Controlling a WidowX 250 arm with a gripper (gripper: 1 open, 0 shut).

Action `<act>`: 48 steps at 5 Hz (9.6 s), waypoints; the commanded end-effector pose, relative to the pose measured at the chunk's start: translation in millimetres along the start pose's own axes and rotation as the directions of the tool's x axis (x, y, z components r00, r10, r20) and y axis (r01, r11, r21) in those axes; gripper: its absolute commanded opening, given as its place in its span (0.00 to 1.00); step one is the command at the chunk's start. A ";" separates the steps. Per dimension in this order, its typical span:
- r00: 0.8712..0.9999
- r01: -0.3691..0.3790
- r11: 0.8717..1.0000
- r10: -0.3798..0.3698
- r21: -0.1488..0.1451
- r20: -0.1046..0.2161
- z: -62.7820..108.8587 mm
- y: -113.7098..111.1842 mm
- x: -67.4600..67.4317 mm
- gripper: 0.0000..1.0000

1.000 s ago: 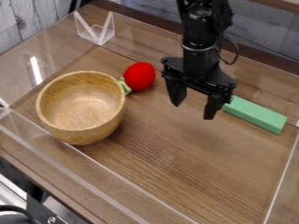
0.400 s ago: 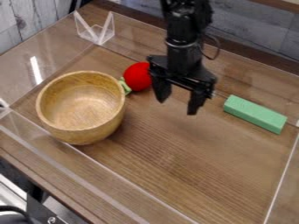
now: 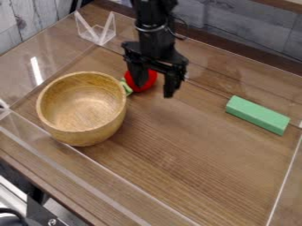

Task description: Move the red fruit to the left

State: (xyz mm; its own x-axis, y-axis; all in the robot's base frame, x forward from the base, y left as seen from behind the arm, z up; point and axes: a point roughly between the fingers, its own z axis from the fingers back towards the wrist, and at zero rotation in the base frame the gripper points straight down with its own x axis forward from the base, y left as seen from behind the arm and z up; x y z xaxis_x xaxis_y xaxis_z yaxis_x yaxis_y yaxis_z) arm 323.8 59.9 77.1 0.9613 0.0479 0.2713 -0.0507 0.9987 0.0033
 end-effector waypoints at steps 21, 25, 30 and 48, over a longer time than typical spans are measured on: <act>0.982 -0.131 0.990 0.124 0.042 0.140 35.3 58.4 43.0 1.00; 0.990 -0.076 0.996 0.071 0.041 0.121 37.5 37.9 36.4 1.00; 0.996 -0.032 0.998 0.027 0.058 0.087 25.3 28.5 30.3 1.00; 0.999 0.041 0.999 -0.041 -0.002 -0.001 48.1 -73.4 8.6 1.00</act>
State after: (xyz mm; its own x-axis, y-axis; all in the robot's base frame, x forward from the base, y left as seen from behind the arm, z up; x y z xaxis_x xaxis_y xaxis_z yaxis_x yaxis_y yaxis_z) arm 314.8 -10.4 100.7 0.9815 0.0173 0.1908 -0.0208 0.9997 0.0161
